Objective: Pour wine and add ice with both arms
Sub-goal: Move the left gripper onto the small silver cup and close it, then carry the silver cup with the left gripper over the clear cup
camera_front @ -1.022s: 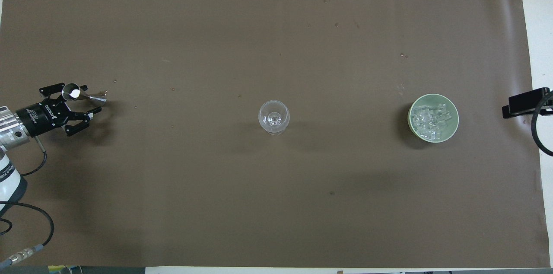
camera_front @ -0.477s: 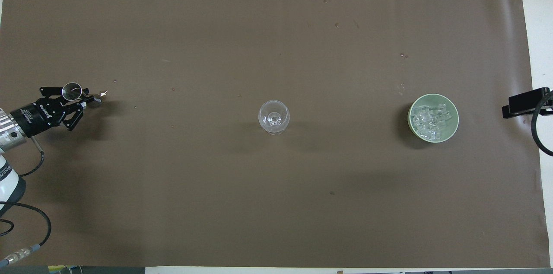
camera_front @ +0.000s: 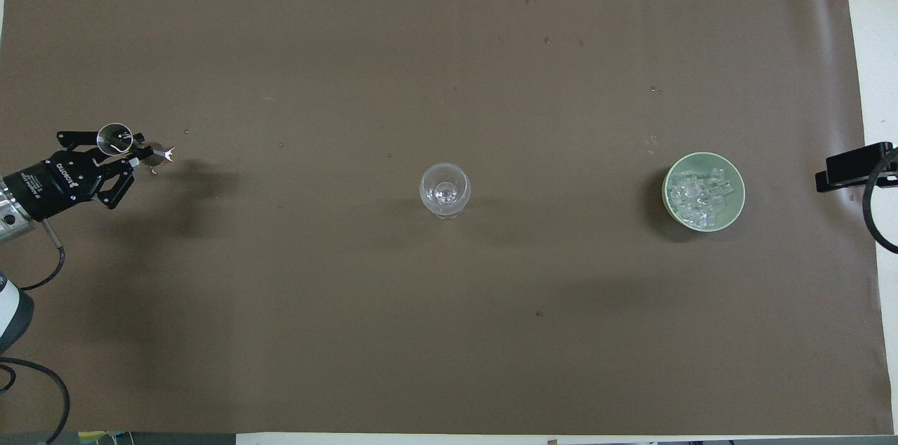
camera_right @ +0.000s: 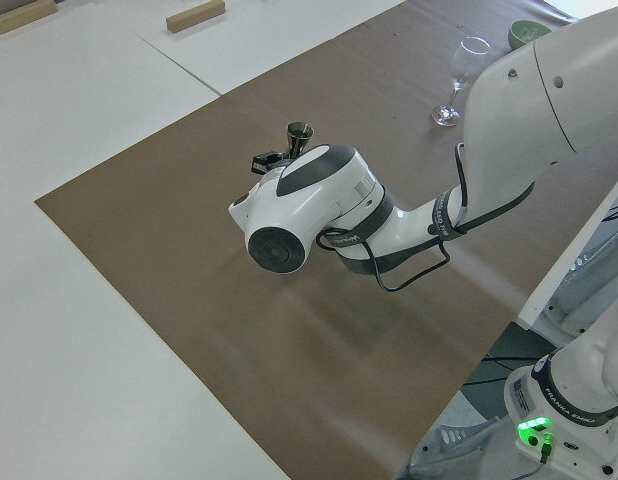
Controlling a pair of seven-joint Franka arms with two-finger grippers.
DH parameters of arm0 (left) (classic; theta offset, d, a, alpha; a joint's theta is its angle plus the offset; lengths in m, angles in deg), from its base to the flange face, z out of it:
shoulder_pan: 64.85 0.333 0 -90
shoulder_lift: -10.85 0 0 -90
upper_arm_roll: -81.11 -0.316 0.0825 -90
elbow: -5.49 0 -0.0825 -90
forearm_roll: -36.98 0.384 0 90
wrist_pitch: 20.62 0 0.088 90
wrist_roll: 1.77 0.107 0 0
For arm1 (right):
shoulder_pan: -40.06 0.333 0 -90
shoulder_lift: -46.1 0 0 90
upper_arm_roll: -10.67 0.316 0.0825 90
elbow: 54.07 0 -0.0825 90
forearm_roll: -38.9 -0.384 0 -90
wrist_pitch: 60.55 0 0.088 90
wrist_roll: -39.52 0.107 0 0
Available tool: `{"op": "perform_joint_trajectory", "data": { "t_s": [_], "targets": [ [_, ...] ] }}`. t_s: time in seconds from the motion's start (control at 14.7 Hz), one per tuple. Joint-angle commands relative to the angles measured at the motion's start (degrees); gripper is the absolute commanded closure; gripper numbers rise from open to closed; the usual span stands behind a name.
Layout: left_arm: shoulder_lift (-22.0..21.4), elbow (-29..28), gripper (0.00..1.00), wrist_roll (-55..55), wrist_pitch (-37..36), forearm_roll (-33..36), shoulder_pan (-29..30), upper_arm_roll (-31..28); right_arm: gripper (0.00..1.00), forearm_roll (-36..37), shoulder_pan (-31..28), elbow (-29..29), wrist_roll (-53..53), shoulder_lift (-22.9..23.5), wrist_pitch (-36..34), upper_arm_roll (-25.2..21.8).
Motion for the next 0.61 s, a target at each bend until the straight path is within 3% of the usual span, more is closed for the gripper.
{"op": "perform_joint_trajectory", "data": {
  "t_s": [0.0, 0.2, 0.55],
  "targets": [
    [-7.33, -3.26, 1.0, -6.74, 2.41, -0.9, -4.83, -0.56, 0.0, -0.47, -0.86, -0.7, -1.3, -0.84, -0.32, 0.4],
    [-11.37, -3.26, 1.0, -14.56, 5.21, 0.07, -9.65, -0.47, 0.0, -0.47, -0.86, -0.7, -1.3, -0.84, -0.32, 0.4],
    [-15.42, -2.38, 1.0, -27.83, 18.57, 2.26, -21.71, 2.59, 0.0, -0.47, -0.86, -0.7, -1.3, -0.84, -0.32, 0.4]
  ]
}}
